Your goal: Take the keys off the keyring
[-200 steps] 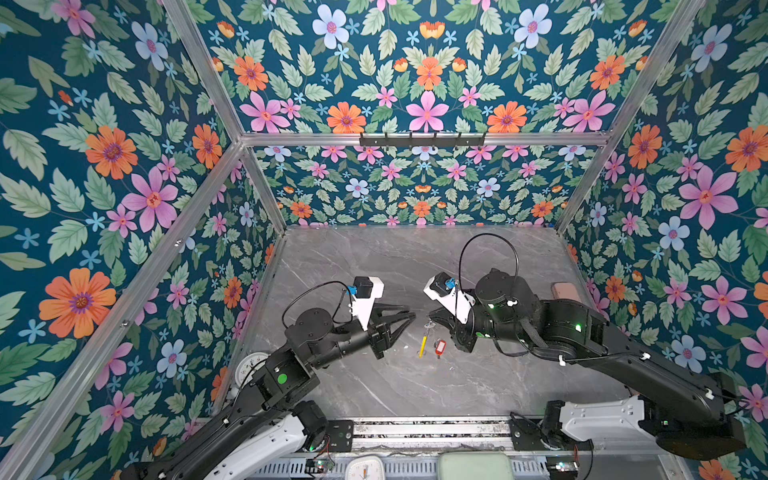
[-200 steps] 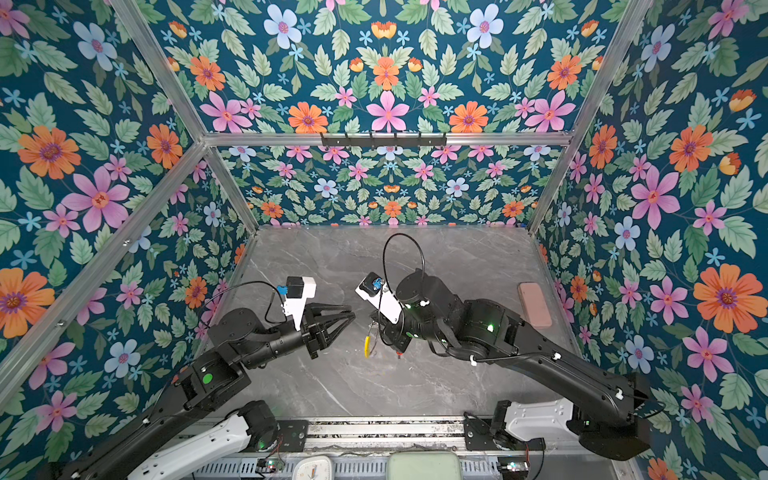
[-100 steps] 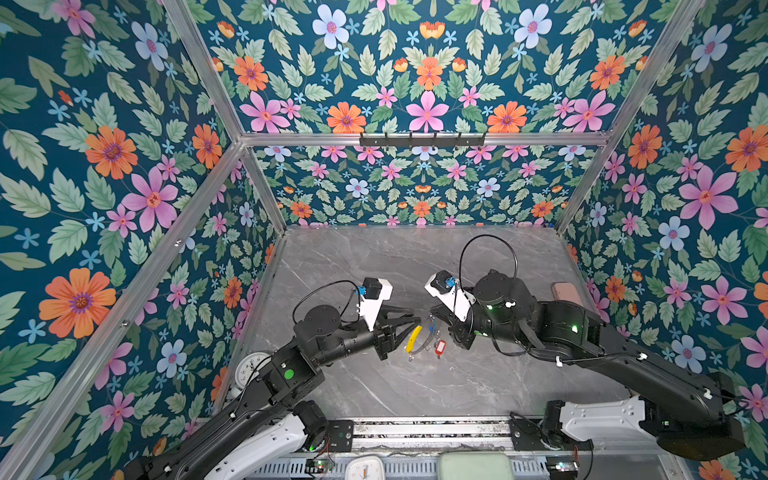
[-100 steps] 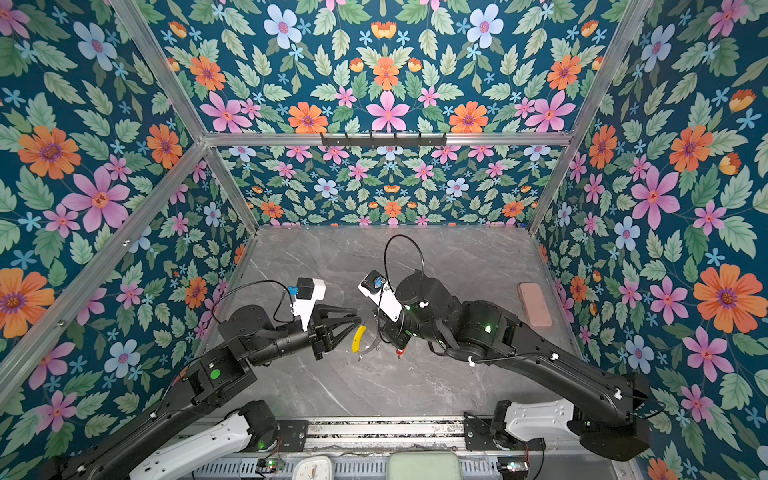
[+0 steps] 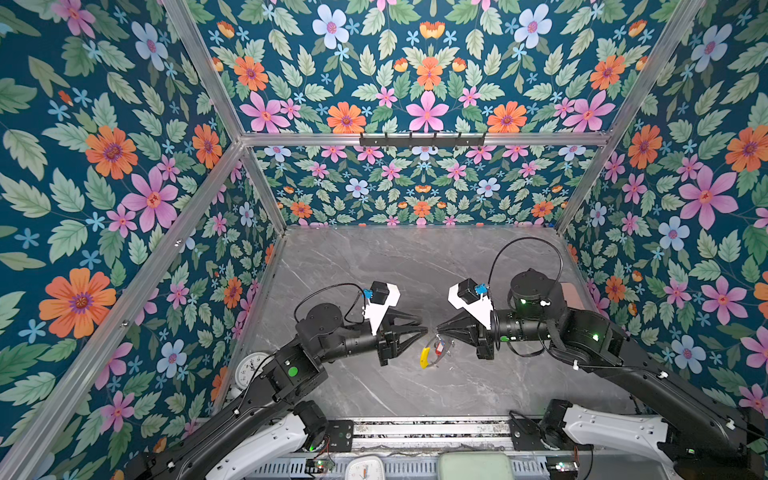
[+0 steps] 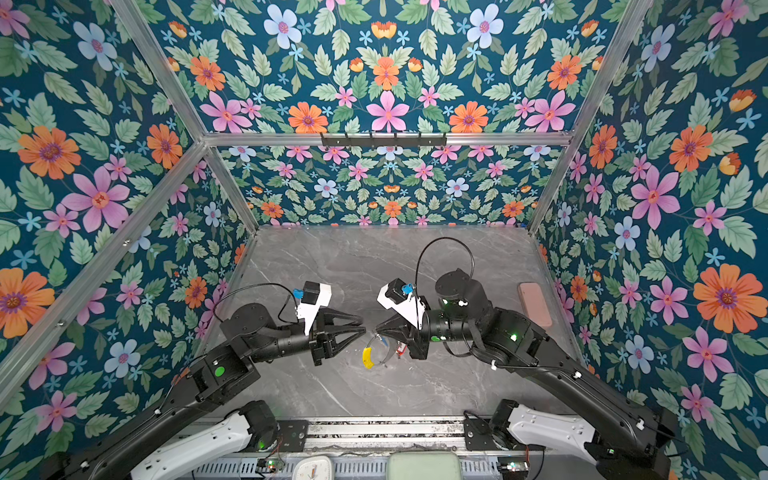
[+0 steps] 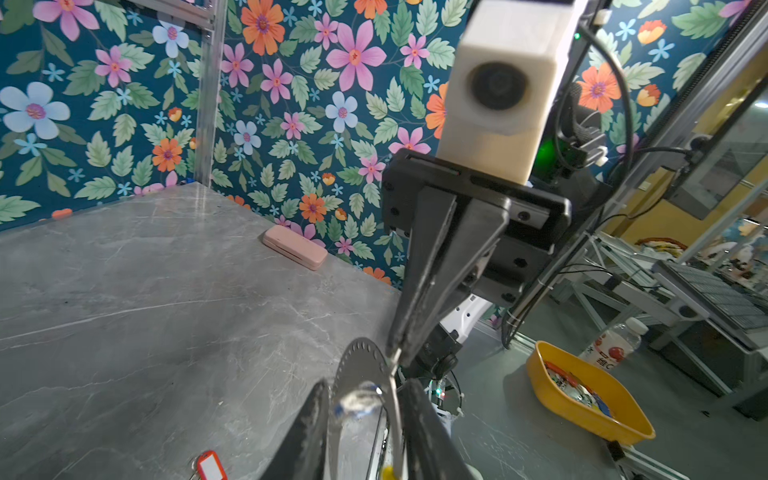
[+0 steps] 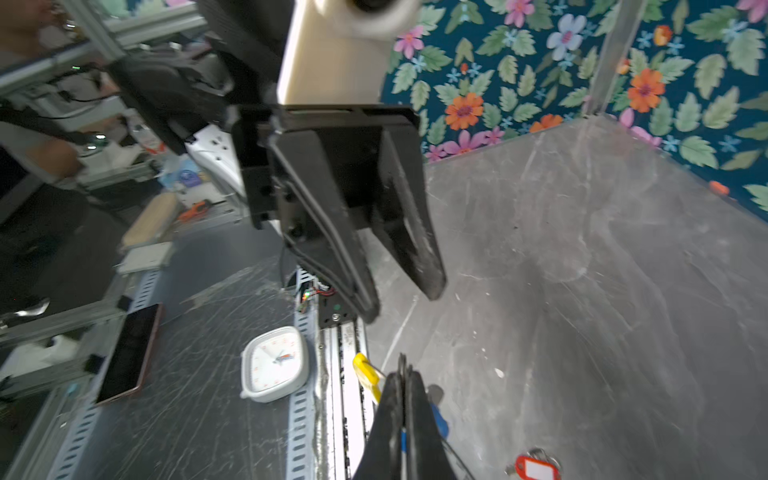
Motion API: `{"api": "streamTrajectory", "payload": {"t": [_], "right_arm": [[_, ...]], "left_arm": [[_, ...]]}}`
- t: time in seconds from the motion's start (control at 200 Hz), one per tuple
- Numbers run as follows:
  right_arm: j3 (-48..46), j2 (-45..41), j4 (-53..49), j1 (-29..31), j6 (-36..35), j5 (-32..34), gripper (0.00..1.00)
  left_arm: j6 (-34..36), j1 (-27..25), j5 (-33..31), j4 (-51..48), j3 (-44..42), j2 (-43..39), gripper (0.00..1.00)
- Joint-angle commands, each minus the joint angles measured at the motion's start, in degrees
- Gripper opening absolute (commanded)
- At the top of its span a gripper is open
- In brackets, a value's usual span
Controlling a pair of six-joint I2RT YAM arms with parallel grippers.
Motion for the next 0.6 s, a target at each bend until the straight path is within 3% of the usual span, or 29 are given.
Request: {"api": "streamTrajectory", "payload": {"t": [0.0,0.33,0.595], "right_arm": [[0.12,0.27,3.73,-0.36,-0.25,-9.04,0.0],[0.58,1.4,3.32,-0.74,-0.23,-11.27,0.0],[-0.95,0.12,3.52,-2.69,0.73,-10.36,0.0]], "left_arm": [[-0.58,0.05,4.49,2.99,0.04,0.73,0.34],[-1.57,0.09,7.77,5.24,-0.65,0.24,0.26],[-1.01,0.49,5.81,2.96,-0.99,-1.6,0.34]]}}
